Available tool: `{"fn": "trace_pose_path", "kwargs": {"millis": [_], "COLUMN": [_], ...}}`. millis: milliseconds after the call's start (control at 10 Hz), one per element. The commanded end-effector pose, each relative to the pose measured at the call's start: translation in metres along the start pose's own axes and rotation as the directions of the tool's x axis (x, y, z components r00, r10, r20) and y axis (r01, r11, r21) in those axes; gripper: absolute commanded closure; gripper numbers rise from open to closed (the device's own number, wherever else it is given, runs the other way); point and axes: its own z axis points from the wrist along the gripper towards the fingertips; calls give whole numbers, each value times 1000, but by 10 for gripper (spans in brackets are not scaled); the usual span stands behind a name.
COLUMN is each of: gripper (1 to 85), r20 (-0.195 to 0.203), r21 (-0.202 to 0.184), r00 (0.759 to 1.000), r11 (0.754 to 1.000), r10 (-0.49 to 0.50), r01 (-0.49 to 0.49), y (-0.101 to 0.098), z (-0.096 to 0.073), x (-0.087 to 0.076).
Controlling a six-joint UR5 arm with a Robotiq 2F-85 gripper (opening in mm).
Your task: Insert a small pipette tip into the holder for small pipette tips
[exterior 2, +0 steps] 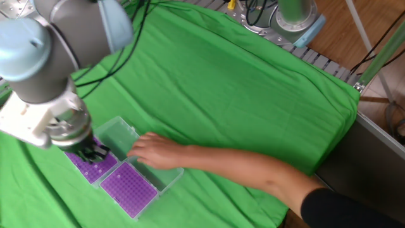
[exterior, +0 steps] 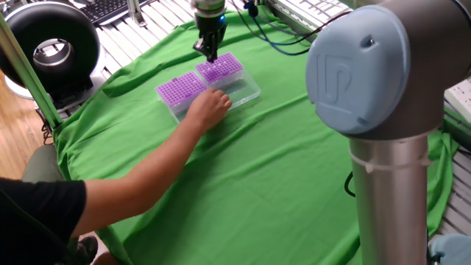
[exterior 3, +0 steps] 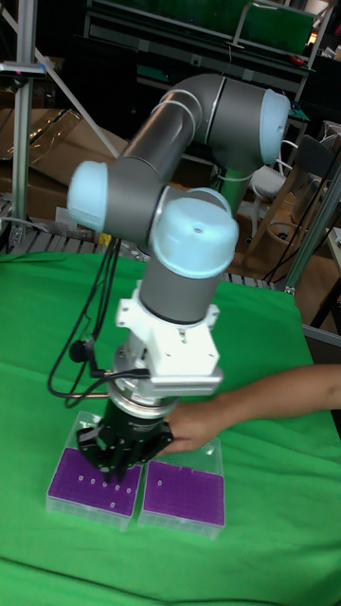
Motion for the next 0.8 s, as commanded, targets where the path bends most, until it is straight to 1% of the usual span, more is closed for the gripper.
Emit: {"fn": "trace_pose_path", "kwargs": {"millis": [0, 200, 700], "gripper": [633, 633, 633], "r20": [23, 32, 42], "r21": [-10, -32, -31], "r00": [999, 999, 999], "r11": [1000, 999, 999], "r10": [-29, -12, 24], "r01": [29, 13, -23], "y": [-24, -19, -6], "z": [2, 5, 13], "x": [3, 1, -1]}}
